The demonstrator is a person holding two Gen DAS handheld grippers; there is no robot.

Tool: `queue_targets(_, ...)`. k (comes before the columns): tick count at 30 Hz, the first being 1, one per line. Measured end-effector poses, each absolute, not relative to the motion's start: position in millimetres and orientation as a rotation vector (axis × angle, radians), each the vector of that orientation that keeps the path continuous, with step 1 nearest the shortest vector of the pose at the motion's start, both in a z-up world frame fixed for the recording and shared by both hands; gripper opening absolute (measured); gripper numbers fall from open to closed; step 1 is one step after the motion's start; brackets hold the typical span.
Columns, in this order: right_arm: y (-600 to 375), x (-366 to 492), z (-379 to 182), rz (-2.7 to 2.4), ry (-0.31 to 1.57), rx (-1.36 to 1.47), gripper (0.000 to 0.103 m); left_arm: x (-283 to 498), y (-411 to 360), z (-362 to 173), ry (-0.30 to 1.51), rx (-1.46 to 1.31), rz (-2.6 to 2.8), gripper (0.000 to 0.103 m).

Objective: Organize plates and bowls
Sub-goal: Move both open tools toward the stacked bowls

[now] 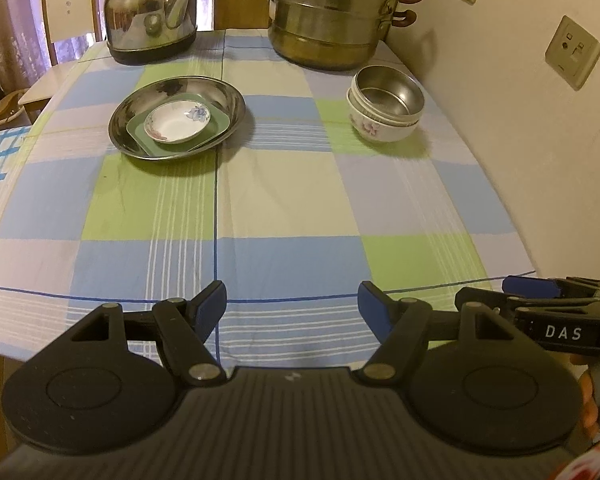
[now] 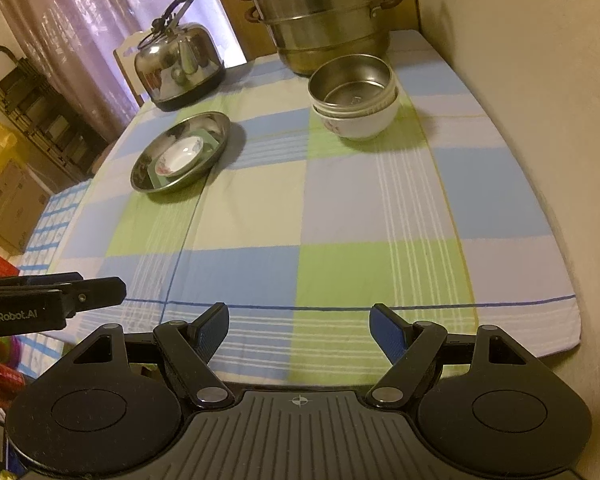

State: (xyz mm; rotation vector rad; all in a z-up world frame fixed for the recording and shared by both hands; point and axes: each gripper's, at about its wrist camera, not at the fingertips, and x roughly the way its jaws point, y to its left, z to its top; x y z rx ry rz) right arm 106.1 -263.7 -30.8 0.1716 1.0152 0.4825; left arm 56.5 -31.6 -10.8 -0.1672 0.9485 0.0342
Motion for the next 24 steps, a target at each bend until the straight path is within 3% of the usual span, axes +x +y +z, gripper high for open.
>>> queue_targets(24, -231.0, 149.7, -44.0, 0.354, 1.081, 0.204, 0.077, 124.4, 14.3, -32.0, 1.023, -0.142, -0.074, 0.071)
